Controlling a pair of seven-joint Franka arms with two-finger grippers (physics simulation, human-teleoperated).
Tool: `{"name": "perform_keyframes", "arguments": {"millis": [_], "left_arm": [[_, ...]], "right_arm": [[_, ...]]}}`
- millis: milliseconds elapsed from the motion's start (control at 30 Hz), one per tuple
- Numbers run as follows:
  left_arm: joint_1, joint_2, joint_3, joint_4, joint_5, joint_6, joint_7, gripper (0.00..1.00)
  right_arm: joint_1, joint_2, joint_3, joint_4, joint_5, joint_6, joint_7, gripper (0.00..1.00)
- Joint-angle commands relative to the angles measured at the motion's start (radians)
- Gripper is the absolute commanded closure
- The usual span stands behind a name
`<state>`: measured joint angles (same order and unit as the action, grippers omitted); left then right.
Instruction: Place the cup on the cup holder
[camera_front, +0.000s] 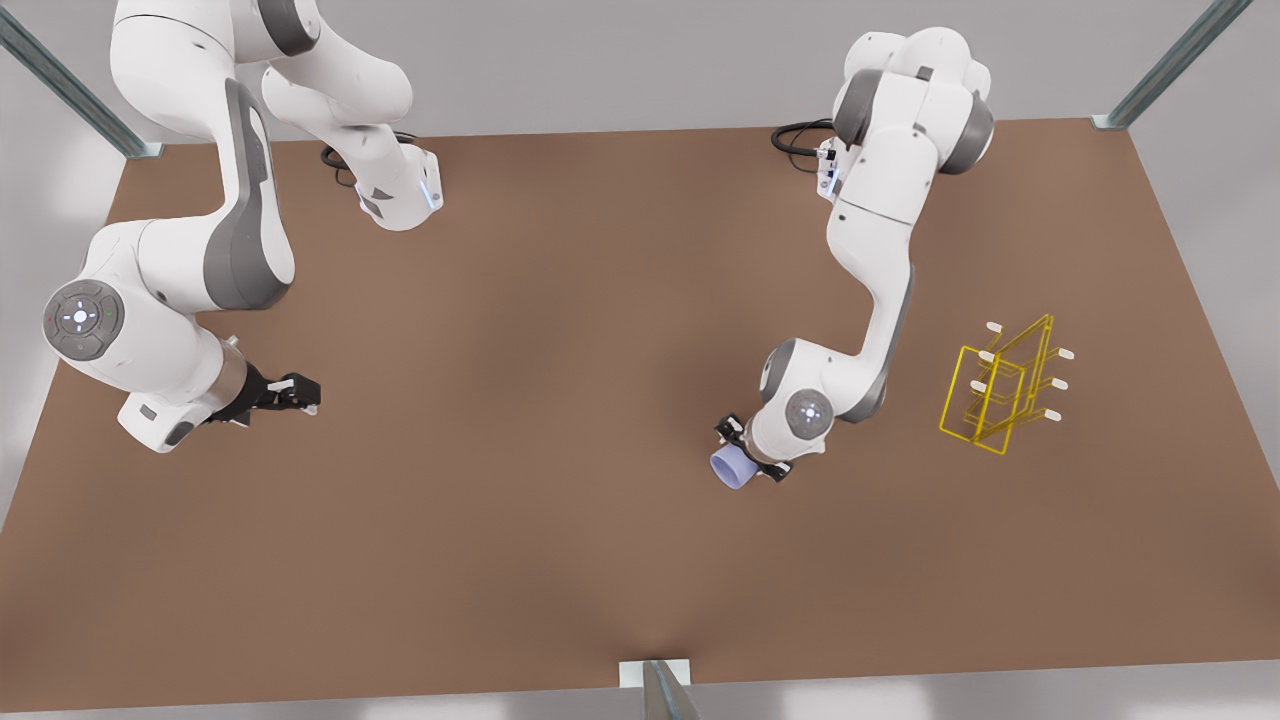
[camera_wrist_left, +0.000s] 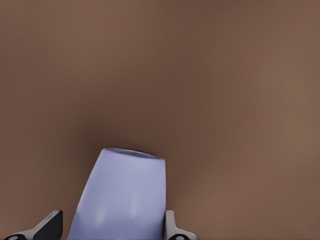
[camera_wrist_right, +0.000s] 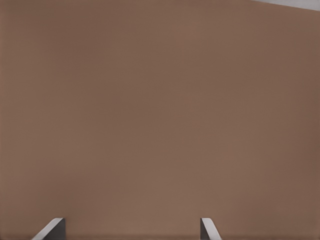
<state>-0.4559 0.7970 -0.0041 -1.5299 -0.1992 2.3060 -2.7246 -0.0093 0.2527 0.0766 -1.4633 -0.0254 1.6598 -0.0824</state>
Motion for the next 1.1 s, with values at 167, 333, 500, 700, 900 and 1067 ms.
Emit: {"name": "perform_keyframes", "arguments": {"millis": [167, 333, 500, 700, 900, 1067], "left_arm": [[0.000, 0.016, 0.001, 0.007, 0.010, 0.004, -0.029, 0.00], [-0.001, 0.025, 0.003, 0.011, 0.010, 0.003, -0.030, 0.00], [-0.001, 0.036, 0.003, 0.013, 0.009, 0.029, -0.029, 0.06], [-0.006, 0.038, 0.007, 0.019, 0.007, 0.030, -0.030, 0.20], [0.006, -0.045, 0.012, 0.067, 0.021, -0.138, -0.029, 0.29], [-0.231, -0.133, 0.372, 0.123, 0.205, -0.462, 0.046, 0.28]], "right_arm": [[-0.001, -0.001, -0.001, -0.003, 0.001, -0.003, -0.025, 0.00], [0.002, -0.001, -0.003, -0.003, 0.001, -0.008, -0.023, 0.00], [0.003, -0.001, -0.003, 0.000, -0.001, -0.006, -0.025, 0.00], [-0.001, -0.001, -0.003, 0.000, 0.001, -0.008, -0.031, 0.00], [-0.001, -0.001, -0.003, 0.000, 0.001, -0.006, -0.033, 0.00], [-0.001, -0.001, -0.005, 0.001, -0.001, -0.006, -0.034, 0.00]]}}
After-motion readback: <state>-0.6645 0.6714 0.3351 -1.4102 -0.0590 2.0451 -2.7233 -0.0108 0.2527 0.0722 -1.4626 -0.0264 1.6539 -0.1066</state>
